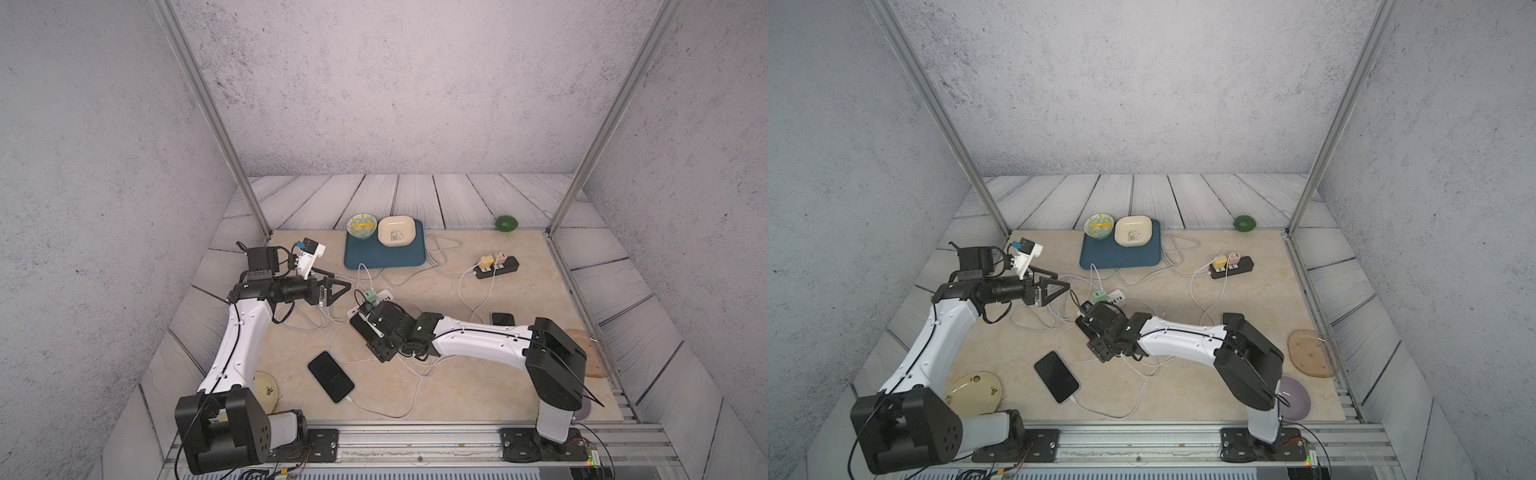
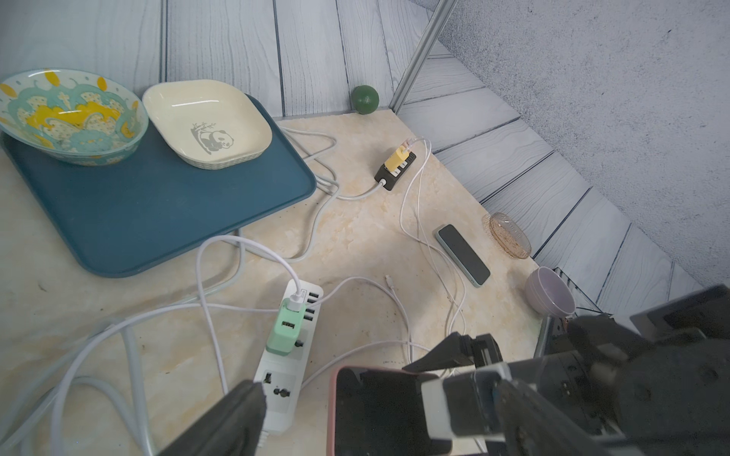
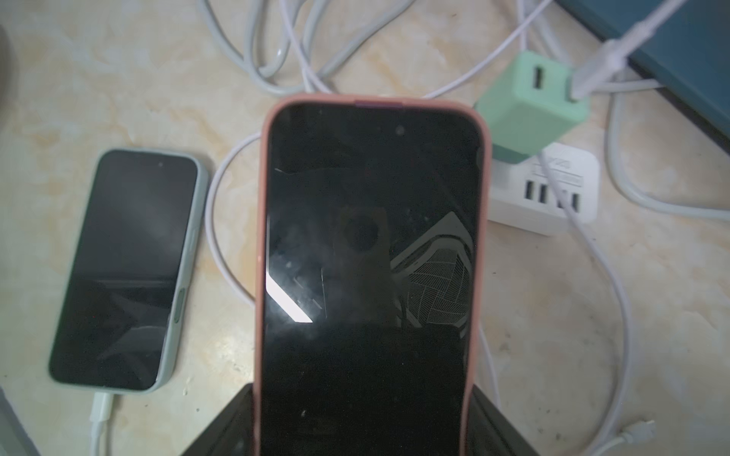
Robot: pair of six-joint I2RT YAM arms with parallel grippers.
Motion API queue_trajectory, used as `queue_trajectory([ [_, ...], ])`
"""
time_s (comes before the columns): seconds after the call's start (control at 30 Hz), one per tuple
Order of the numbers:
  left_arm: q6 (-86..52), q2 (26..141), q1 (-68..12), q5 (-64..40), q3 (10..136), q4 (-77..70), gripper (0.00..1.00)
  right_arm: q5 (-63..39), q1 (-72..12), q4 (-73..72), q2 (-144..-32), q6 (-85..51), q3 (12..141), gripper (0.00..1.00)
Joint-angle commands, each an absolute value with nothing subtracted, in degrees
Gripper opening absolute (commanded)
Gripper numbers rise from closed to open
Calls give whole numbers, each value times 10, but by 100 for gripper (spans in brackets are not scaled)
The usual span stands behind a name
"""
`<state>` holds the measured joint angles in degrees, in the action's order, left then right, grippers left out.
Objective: Unplug the charging cable from the phone
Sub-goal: Pick up the phone at the center of the board.
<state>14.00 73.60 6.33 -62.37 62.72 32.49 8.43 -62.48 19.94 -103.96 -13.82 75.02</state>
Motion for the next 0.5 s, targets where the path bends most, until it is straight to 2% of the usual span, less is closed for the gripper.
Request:
queue_trajectory([
  [0.0, 139, 730, 68, -649, 629, 326, 98, 47, -588, 140, -993, -174, 712, 50],
  [0.23, 140, 734, 66, -676, 630, 332, 98, -89, -503, -21, -910, -276, 594, 46],
  [0.47, 138, 739, 56, -709, 630, 336, 98, -182, -464, -232, -858, -356, 486, 46],
])
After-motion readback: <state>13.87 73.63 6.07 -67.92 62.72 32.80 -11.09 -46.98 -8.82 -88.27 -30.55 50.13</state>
